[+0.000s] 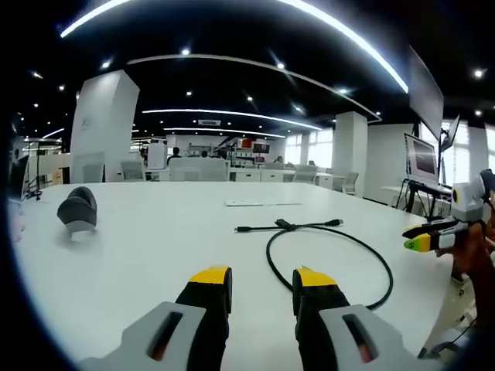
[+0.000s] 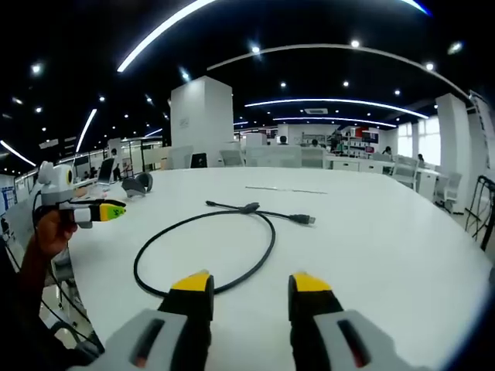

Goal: Find the charging cable on the desk, coil it up and secure with Velcro.

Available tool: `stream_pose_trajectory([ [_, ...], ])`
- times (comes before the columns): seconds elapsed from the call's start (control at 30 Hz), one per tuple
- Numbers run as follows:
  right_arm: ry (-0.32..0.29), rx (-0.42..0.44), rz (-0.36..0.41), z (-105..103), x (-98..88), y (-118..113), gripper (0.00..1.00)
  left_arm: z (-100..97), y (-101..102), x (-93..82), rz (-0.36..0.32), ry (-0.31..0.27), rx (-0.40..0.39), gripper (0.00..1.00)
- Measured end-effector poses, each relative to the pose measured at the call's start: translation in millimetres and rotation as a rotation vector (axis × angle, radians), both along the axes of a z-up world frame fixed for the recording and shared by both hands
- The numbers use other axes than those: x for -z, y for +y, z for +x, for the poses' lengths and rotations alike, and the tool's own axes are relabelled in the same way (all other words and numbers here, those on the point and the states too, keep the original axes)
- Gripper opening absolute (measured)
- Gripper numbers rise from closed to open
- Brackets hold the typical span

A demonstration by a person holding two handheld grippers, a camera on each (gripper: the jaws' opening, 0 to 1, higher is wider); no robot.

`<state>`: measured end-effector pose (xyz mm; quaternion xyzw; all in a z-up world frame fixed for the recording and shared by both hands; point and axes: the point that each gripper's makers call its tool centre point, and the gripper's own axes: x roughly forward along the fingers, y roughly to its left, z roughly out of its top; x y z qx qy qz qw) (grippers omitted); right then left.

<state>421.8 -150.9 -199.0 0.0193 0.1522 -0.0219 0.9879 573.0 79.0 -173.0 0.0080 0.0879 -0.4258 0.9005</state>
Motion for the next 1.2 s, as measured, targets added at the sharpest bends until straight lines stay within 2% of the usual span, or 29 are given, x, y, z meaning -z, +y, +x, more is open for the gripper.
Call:
stream_pose_trajectory([
  [0.1,-0.002,0.007,-0.002,-2,-0.7,-1,0.4,-0.7,2,-0.1,-0.002,0.0,-0.001,0.32],
  [0.3,-0.005,0.023,0.0,-7,-1.8,0,0.42,-7.2,5,0.5,-0.051,0.033,-0.004,0.32],
  [0.67,-0.013,0.023,0.003,-7,0.3,1,0.39,-5.6,10,-0.9,-0.051,0.008,-0.025,0.31],
  [1.2,-0.019,0.018,0.005,-8,-1.0,2,0.4,-6.7,9,0.8,-0.049,0.015,-0.021,0.31],
])
